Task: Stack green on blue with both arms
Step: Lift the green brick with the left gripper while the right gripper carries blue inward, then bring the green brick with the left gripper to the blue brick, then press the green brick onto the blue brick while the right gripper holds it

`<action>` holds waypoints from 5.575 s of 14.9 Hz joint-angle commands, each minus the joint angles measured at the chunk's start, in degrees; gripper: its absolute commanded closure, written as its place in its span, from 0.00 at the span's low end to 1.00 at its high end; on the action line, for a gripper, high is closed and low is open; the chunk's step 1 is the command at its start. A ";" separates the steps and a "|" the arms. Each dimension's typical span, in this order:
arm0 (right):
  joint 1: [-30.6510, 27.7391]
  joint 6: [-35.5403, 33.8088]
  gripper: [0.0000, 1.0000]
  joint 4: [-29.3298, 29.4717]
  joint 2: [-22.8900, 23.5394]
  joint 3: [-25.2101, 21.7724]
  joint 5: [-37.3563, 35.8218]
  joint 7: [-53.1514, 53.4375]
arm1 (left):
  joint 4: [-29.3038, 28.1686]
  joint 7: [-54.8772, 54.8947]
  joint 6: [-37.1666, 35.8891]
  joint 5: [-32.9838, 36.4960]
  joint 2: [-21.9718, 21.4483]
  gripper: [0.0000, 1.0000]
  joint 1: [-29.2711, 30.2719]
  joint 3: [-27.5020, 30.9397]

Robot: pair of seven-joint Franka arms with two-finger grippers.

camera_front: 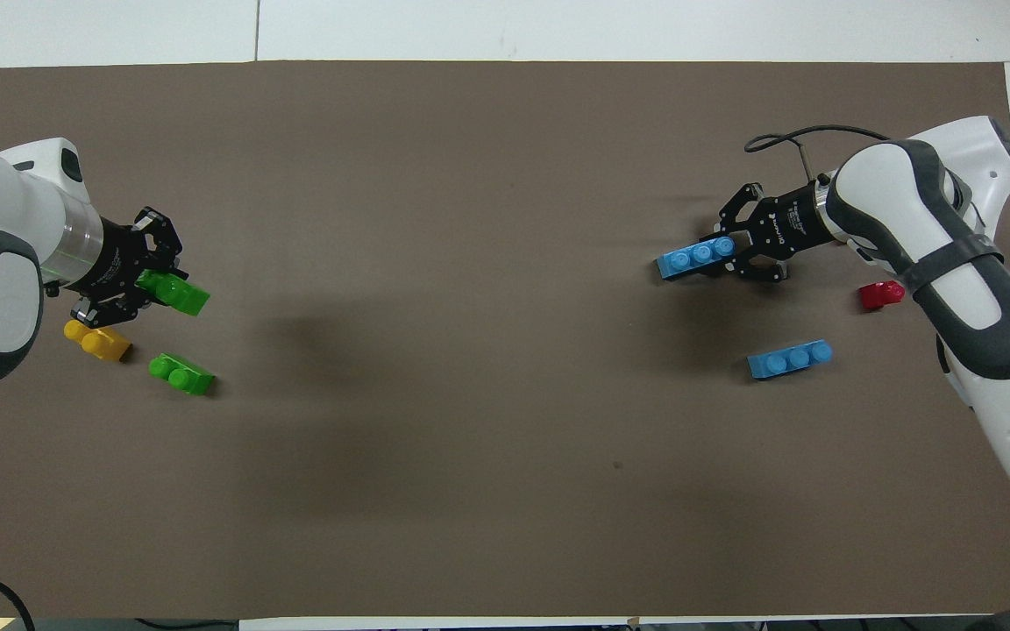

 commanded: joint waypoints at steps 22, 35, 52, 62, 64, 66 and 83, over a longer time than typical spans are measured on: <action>29.16 27.89 1.00 -9.84 -5.67 0.78 15.95 32.85 | 0.28 -37.92 0.70 -0.56 -4.56 1.00 -7.39 -1.83; 30.03 30.00 1.00 -13.89 -6.46 0.78 16.31 27.57 | -1.03 -64.55 14.06 6.04 5.63 1.00 -24.70 -1.83; 31.44 32.82 1.00 -15.03 -6.46 0.78 16.66 27.66 | 0.02 -73.45 22.68 10.43 14.25 1.00 -30.16 -1.83; 31.44 33.08 1.00 -15.12 -6.46 0.78 17.02 27.66 | -0.42 -72.04 24.44 12.63 17.76 1.00 -29.99 -1.83; 31.44 33.08 1.00 -15.21 -6.46 0.78 17.02 27.57 | -0.51 -72.04 24.53 12.72 17.77 1.00 -29.90 -1.83; 31.44 33.08 1.00 -15.21 -6.46 0.78 17.02 27.66 | -0.77 -72.04 25.40 12.72 17.85 1.00 -29.72 -1.83; 31.35 33.87 1.00 -15.65 -6.46 0.78 18.07 27.66 | -0.51 -67.30 15.41 11.84 9.43 0.00 -29.28 -2.18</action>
